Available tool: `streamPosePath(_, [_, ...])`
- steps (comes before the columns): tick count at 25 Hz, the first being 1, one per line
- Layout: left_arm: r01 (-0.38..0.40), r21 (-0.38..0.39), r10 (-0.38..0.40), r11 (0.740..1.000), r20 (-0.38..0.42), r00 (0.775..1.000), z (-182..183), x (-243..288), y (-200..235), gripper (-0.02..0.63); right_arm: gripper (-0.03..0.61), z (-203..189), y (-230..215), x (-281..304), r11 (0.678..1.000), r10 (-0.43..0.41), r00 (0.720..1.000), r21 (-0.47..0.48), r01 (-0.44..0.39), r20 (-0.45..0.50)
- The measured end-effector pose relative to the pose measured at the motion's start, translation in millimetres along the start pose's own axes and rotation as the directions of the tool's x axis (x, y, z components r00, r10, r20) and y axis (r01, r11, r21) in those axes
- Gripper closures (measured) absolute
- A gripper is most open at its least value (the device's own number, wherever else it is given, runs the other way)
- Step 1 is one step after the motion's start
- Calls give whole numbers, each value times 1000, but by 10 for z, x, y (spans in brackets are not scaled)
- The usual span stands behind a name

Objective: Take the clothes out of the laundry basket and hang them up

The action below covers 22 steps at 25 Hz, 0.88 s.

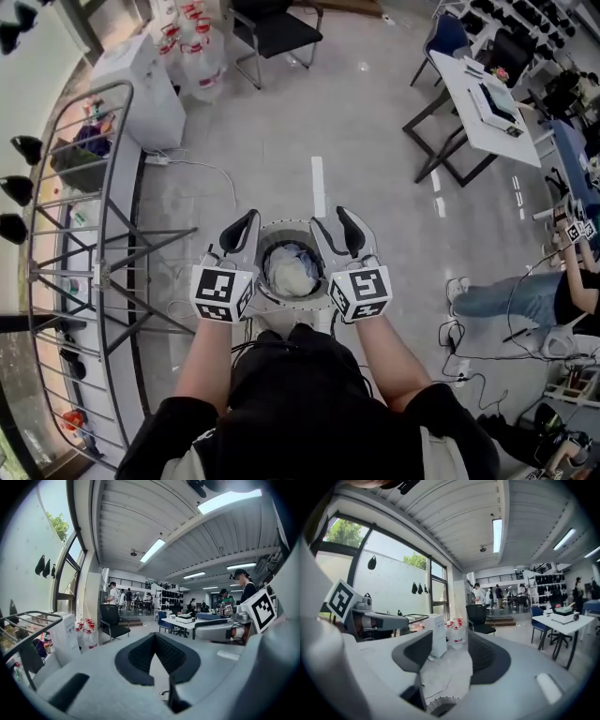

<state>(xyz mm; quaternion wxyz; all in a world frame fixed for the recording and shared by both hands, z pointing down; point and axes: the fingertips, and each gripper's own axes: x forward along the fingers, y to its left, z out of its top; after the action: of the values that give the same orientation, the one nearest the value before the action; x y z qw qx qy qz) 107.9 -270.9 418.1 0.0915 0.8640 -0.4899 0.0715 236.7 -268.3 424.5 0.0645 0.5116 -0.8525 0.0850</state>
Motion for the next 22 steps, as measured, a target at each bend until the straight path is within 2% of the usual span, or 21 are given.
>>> streamPosePath(1, [-4, -2, 4, 1000, -3, 1000, -22, 39, -4, 606, 317, -34, -19, 25, 1000, 23, 1000, 7, -23, -12])
streamPosePath(7, [-38, -36, 36, 999, -50, 998, -349, 185, 21, 606, 299, -536, -194, 143, 997, 72, 985, -4, -73, -160])
streamPosePath(13, [-64, -115, 44, 991, -170, 984, -1077, 198, 121, 606, 305, -1303, -216, 270, 994, 110, 946, 33, -105, -305])
streamPosePath(16, [-56, -155, 25, 986, -196, 980, -1483, 185, 128, 607, 307, -1765, -182, 321, 990, 138, 918, 53, -127, -372])
streamPosePath(17, [-40, -168, 5, 985, -209, 978, -1634, 197, 117, 534, 307, -1924, -171, 344, 989, 145, 908, 58, -133, -393])
streamPosePath(18, [-26, -177, -16, 984, -233, 972, -1806, 210, 106, 386, 307, -2084, -158, 367, 988, 152, 897, 64, -138, -414])
streamPosePath(19, [-17, -180, -32, 983, -266, 963, -1996, 217, 98, 357, 307, -2248, -145, 388, 987, 159, 887, 71, -142, -434])
streamPosePath(22, [-6, -183, -63, 983, -369, 927, -2579, 201, 74, 357, 307, -2739, -129, 407, 984, 180, 854, 98, -151, -488])
